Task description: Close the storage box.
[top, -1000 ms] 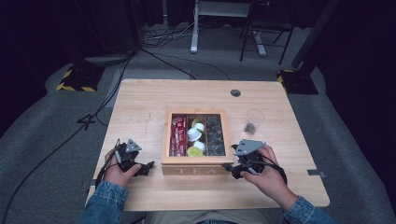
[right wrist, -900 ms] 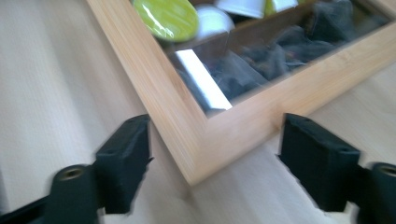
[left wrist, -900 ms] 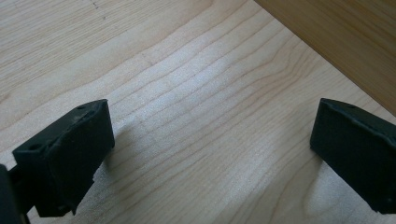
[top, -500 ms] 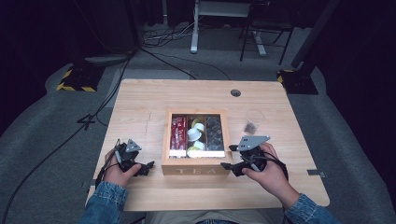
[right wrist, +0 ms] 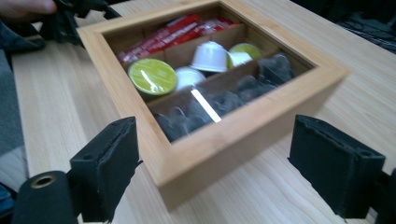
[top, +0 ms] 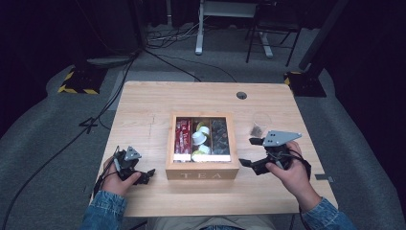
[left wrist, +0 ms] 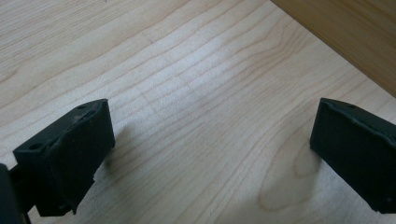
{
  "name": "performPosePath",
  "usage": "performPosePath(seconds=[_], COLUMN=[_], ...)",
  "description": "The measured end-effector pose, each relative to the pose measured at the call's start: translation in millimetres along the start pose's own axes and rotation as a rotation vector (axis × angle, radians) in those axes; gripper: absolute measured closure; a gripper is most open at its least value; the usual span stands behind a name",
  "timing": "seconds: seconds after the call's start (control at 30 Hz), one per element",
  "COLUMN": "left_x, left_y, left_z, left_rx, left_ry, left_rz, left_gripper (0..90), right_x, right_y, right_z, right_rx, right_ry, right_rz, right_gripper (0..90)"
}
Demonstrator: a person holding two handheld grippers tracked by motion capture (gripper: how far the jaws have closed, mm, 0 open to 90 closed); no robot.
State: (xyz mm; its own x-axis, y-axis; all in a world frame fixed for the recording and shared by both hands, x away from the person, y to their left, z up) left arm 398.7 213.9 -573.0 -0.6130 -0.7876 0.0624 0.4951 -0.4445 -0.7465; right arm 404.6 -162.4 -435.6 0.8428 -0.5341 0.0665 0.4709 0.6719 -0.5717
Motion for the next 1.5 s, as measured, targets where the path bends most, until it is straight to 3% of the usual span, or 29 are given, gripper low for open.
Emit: performPosePath(seconds=[0.2,0.57,0.83,1.03,1.3,1.5], left_x=[-1.3,-3.9,-5.2,-5.9,-6.2,-5.9], left_y=[-1.3,0.1,0.1,0.2,0.1,0.3], left_z=[-1.2,0.7,0.9,1.2,1.2,1.2], left_rx=[-0.001,0.001,0.0,0.002,0.0,0.001], left_ry=[0.01,0.005,0.005,0.008,0.012,0.008], left_rz=[-0.002,-0.008,-0.009,-0.007,-0.005,-0.006], left_gripper=[0.1,0.1,0.3,0.3,0.3,0.3], right_x=[26.9,80.3,108.4,121.9,126.9,129.5], right_y=[-21.0,-47.2,-53.3,-54.5,-50.6,-45.5], right_z=[-14.6,-62.2,-96.3,-119.4,-146.4,-160.2], right_rx=[-0.01,-0.048,-0.096,-0.113,-0.142,-0.158], right_ry=[0.034,0.176,0.189,0.22,0.261,0.255], right_rz=[-0.074,-0.156,-0.203,-0.233,-0.247,-0.27], right_gripper=[16.2,19.5,20.5,20.2,19.3,18.9])
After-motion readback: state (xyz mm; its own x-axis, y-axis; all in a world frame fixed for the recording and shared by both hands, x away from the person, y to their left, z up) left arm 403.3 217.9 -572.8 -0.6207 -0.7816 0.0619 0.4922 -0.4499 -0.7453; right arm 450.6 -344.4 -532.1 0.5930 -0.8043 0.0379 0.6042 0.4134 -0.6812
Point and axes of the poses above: each handheld gripper's, and its own axes: y roughly forward along the jaws, z roughly out of its top, x roughly to its right, the point moved 9 cm from there along y, roughly forward along the jaws, and after that the axes turned 3 degrees about -z, right-handed, at the moved point
